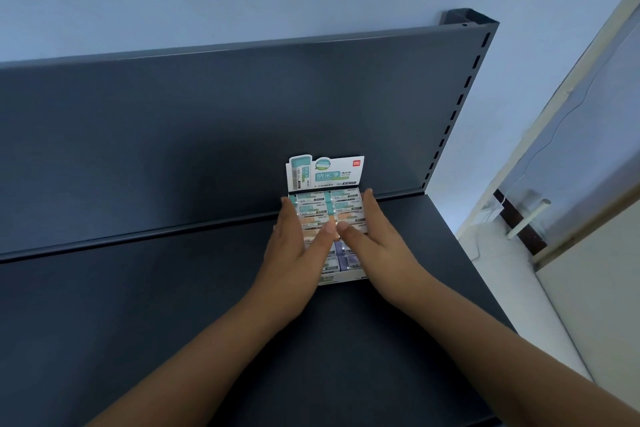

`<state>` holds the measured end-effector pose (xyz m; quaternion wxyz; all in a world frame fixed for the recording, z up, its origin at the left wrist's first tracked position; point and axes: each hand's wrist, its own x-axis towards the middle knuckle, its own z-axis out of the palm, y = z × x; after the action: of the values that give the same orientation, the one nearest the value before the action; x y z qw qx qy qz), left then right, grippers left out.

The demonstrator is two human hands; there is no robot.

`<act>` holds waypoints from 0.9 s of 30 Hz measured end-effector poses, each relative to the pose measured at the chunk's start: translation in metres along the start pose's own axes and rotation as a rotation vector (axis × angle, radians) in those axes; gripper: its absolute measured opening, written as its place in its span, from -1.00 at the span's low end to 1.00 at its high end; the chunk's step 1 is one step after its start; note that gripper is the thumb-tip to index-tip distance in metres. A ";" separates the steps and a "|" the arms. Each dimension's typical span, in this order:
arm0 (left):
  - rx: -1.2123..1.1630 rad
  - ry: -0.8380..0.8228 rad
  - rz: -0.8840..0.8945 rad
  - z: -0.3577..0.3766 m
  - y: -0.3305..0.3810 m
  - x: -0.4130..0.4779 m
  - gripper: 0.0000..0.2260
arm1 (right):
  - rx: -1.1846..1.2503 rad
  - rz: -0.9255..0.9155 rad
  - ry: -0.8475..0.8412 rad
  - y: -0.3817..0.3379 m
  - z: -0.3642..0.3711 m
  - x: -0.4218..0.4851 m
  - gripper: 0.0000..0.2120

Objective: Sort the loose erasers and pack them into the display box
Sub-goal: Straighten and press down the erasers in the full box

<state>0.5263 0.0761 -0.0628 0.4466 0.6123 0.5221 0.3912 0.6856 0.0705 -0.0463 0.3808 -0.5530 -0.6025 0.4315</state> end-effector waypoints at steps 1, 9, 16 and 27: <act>0.006 -0.038 0.007 -0.004 0.001 0.000 -0.39 | 0.010 0.004 -0.042 -0.004 -0.004 -0.002 -0.43; 0.726 -0.260 0.070 -0.035 -0.007 -0.039 -0.27 | -0.354 -0.018 -0.376 -0.006 -0.052 -0.025 -0.16; 0.798 -0.126 0.163 -0.023 -0.014 -0.038 -0.29 | -0.637 -0.051 -0.300 0.009 -0.041 -0.026 -0.13; 0.723 -0.126 0.180 -0.027 -0.018 -0.041 -0.25 | -0.574 -0.057 -0.299 0.016 -0.045 -0.026 -0.10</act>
<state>0.4897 0.0403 -0.0723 0.1970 0.7965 0.5422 0.1809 0.7357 0.0491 -0.0459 0.1287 -0.5511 -0.7641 0.3097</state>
